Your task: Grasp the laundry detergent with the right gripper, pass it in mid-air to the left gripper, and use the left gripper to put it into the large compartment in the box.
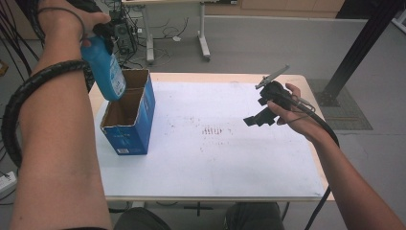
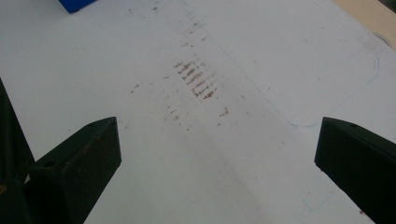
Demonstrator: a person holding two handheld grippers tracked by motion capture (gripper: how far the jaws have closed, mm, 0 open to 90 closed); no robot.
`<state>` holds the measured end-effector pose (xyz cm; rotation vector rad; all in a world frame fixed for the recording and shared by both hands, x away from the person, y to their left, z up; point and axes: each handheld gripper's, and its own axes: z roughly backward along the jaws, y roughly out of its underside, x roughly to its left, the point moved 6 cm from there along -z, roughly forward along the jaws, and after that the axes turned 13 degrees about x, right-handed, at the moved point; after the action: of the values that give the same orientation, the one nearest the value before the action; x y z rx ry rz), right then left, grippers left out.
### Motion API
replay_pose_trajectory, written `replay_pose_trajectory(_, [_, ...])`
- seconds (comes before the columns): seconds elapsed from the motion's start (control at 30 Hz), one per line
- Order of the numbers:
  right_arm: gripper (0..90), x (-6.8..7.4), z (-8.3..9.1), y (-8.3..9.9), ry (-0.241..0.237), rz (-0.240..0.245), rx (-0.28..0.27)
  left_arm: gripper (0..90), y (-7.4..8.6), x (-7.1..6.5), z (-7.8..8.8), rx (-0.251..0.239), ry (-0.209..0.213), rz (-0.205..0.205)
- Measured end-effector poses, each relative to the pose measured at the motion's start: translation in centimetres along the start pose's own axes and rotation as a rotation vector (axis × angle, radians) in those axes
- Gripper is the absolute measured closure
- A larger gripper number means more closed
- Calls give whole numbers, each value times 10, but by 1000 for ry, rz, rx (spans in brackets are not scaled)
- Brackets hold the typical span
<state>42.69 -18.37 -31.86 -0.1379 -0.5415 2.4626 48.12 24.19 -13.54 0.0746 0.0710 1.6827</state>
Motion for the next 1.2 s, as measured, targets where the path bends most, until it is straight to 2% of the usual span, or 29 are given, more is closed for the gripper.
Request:
replay_pose_trajectory(0.13, [5,1,-1,-1,-1,2,0,360,-1,0,-8,-8,-1,0])
replay_pose_trajectory(0.57, [4,3,-4,-1,-3,6,2,361,-2,-1,-48,17,6,-6])
replay_pose_trajectory(0.7, [5,3,-5,-1,-3,6,3,362,-5,-3,-60,-5,-13,-14])
replay_pose_trajectory(0.77, [5,3,-5,-1,-3,7,6,361,-5,-3,-67,14,-10,-25])
replay_pose_trajectory(0.93, [5,4,-7,0,-4,7,12,362,-7,-4,-84,11,-4,-24])
replay_pose_trajectory(1.2, [5,3,-12,1,-7,7,24,362,-11,-4,-113,40,-8,-36])
